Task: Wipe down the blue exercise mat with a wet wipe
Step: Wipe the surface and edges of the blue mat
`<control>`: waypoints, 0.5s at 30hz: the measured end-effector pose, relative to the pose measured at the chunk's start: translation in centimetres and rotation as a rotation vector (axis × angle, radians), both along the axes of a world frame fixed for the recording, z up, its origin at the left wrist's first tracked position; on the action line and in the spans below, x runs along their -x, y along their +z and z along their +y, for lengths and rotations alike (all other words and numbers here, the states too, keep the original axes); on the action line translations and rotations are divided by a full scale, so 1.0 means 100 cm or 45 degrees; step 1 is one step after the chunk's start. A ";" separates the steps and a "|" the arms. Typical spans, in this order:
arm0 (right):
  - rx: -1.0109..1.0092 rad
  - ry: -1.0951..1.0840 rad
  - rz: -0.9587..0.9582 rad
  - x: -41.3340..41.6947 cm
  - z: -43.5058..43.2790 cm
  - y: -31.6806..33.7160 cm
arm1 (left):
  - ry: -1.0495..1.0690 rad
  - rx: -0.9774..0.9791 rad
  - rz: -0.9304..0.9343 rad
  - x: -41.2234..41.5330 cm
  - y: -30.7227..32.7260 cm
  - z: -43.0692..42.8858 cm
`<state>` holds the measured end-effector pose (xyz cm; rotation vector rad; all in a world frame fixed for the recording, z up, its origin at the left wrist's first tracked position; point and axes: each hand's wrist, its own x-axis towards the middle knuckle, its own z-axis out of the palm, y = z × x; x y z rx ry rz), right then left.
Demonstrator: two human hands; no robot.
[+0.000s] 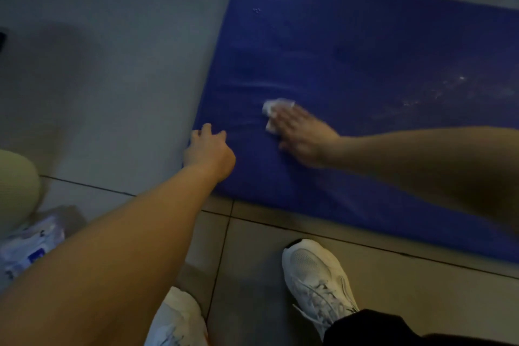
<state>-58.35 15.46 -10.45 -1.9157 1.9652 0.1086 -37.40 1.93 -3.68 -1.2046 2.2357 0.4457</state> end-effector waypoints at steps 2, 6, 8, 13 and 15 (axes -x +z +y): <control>-0.045 -0.314 0.042 0.026 -0.020 0.006 | 0.039 0.192 0.121 0.000 0.010 -0.004; -0.071 -0.542 -0.086 0.015 -0.036 0.009 | 0.056 0.196 0.096 0.001 0.021 -0.006; -0.011 -0.415 -0.170 -0.020 -0.023 0.004 | 0.004 0.189 0.107 0.001 0.019 0.000; -0.131 0.184 -0.206 -0.094 0.037 0.003 | -0.102 0.224 0.238 -0.011 -0.009 0.015; -0.154 0.325 -0.140 -0.087 0.040 0.003 | -0.159 0.210 0.193 -0.017 -0.018 0.017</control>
